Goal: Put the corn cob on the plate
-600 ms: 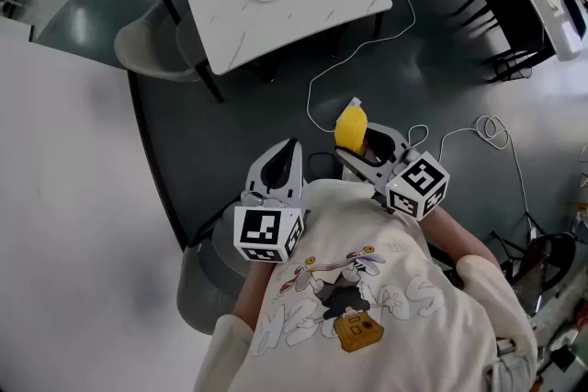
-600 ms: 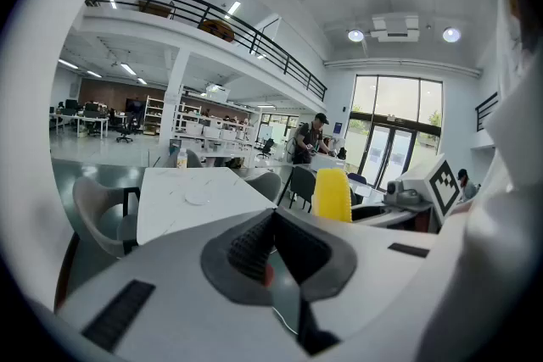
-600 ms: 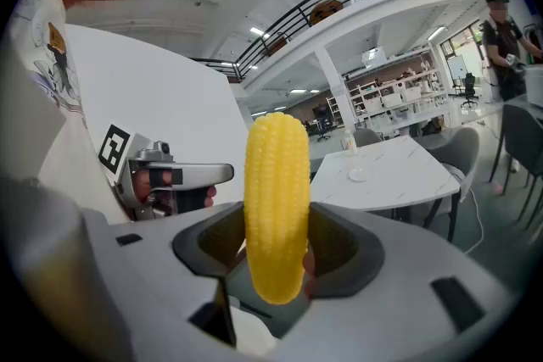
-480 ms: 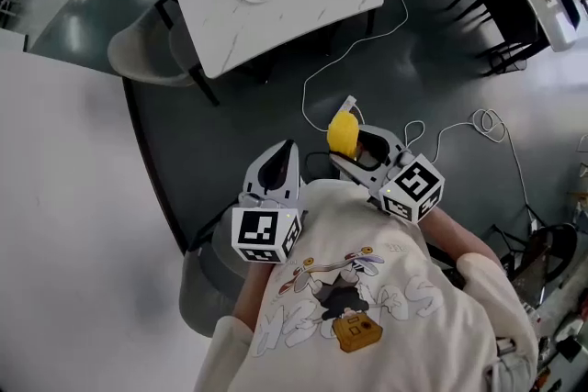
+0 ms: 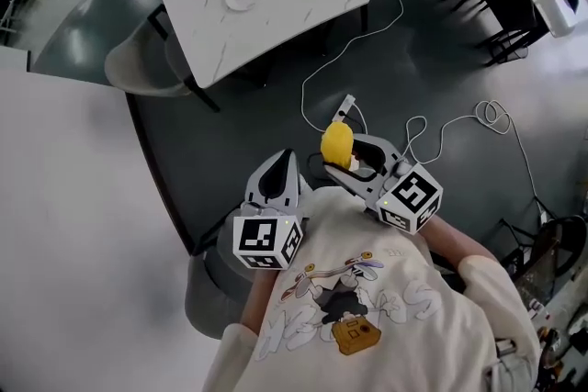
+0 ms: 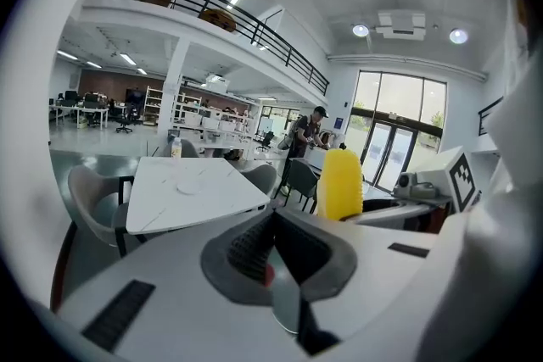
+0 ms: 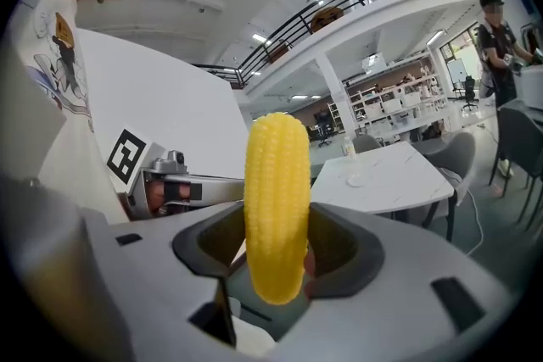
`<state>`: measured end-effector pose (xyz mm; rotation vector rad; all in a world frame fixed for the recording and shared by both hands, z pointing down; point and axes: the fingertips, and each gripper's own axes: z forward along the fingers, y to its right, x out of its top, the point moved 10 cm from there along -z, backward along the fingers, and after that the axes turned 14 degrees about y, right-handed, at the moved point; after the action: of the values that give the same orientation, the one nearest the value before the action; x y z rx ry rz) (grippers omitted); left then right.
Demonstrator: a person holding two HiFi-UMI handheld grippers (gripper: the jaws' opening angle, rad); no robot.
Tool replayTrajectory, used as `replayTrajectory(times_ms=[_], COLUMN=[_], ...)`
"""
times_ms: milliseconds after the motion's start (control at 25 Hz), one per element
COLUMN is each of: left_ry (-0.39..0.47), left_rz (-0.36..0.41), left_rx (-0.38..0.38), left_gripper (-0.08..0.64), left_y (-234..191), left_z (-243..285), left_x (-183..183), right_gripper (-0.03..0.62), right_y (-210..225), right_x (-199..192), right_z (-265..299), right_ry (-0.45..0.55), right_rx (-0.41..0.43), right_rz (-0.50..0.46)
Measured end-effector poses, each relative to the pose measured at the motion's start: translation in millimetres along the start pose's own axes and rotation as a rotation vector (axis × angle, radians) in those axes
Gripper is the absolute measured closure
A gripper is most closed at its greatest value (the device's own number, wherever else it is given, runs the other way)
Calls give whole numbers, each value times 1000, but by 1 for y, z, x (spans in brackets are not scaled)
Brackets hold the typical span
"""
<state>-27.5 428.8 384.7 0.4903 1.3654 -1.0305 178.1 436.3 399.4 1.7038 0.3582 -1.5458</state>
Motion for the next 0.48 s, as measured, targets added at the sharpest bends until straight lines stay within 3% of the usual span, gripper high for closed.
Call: replayTrajectory(times_ms=[480], left_ry=[19], left_rz=[-22], left_rx=[109], left_gripper=[554], left_y=[44], left_z=[35], left_x=[-15], right_gripper=[370], right_y=[71], right_x=[8], right_z=[-44], right_ry=[9], right_rx=[-30], right_rz=[67])
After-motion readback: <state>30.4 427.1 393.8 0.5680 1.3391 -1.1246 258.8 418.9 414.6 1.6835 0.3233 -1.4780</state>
